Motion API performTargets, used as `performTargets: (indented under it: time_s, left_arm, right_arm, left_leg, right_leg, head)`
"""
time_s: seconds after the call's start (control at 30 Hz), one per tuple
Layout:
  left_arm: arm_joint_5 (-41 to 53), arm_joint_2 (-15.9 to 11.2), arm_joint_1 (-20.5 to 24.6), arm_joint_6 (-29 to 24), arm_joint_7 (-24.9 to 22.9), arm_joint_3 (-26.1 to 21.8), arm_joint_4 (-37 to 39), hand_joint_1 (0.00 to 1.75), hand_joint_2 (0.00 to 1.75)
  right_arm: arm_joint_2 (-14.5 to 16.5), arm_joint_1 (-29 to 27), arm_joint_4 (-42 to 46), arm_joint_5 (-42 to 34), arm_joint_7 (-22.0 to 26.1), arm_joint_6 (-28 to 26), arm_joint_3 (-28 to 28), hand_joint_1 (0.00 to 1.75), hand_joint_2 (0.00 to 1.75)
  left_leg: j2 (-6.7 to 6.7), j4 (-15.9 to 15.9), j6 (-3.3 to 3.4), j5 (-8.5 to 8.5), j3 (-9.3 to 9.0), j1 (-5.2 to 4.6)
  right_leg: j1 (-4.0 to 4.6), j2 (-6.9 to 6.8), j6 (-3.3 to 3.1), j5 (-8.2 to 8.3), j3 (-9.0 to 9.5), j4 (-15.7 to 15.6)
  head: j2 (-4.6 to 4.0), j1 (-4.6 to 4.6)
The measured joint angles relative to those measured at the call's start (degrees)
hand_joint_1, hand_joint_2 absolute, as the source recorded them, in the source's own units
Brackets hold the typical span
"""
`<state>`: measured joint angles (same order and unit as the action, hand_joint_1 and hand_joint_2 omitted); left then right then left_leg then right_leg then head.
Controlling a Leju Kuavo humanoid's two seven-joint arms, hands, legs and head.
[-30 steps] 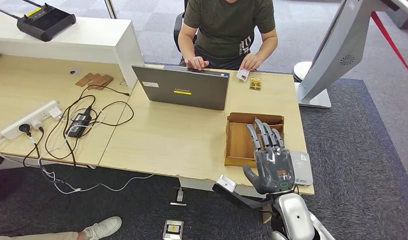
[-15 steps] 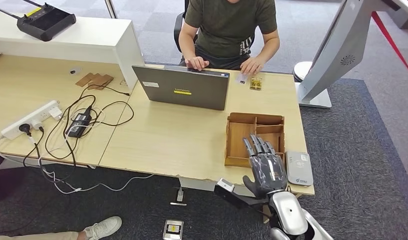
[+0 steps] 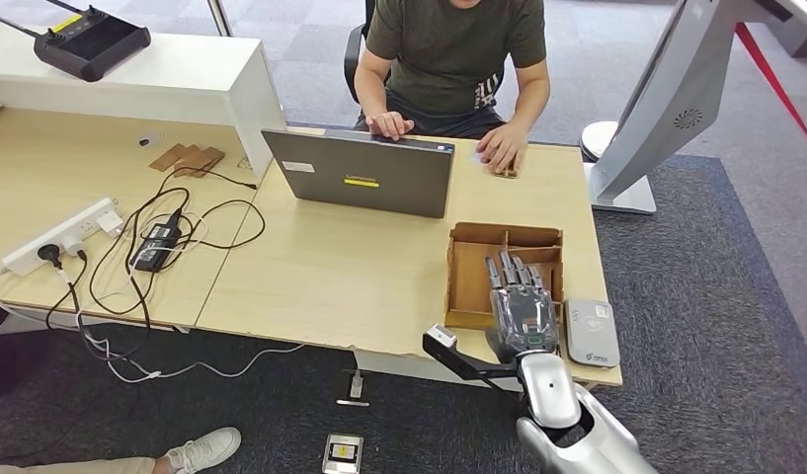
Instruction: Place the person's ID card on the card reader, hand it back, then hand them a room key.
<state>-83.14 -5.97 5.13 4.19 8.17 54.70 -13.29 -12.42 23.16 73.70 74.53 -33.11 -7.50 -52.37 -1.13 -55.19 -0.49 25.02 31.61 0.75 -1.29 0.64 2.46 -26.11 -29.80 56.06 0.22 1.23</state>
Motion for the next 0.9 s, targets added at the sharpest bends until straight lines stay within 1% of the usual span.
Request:
performTargets:
  time_s: [0.17, 0.4, 0.63, 0.9]
  left_arm:
    - [0.11, 0.0, 0.01, 0.04, -0.17, 0.01, 0.0, 0.0, 1.75]
    - [0.15, 0.0, 0.0, 0.09, -0.28, 0.01, 0.0, 0.0, 1.75]
    - [0.09, -0.01, -0.06, 0.1, -0.12, 0.01, 0.0, 0.0, 1.75]
    - [-0.28, -0.09, -0.19, 0.09, 0.2, -0.02, 0.02, 0.0, 1.75]
  right_arm:
    - [1.06, 0.77, -2.43, 1.26, -0.34, 1.74, -0.2, 0.0, 1.75]
    - [1.15, 0.79, -3.76, 2.36, -0.9, 3.26, 0.16, 0.0, 1.75]
    - [0.05, 0.02, -3.74, 2.75, -1.75, 3.97, 1.93, 0.0, 1.75]
    - [-2.18, -0.89, -2.97, 1.36, -2.08, 3.43, 4.12, 0.0, 1.75]
  left_leg:
    - [0.0, 0.0, 0.0, 0.0, 0.0, 0.0]
    - [0.01, -0.01, 0.0, 0.0, -0.02, 0.0]
    - [0.0, -0.01, 0.0, 0.0, -0.03, 0.0]
    - [0.0, -0.01, 0.0, 0.0, -0.02, 0.0]
  right_leg:
    - [0.0, 0.0, 0.0, 0.0, -0.01, 0.0]
    - [0.0, 0.0, 0.0, 0.0, -0.02, -0.01]
    - [-0.01, 0.0, 0.0, 0.0, -0.01, -0.01]
    - [-0.01, 0.0, 0.0, 0.0, -0.02, -0.01]
  head:
    - [0.0, 0.0]
    - [0.0, 0.02]
    - [0.0, 0.02]
    - [0.0, 0.01]
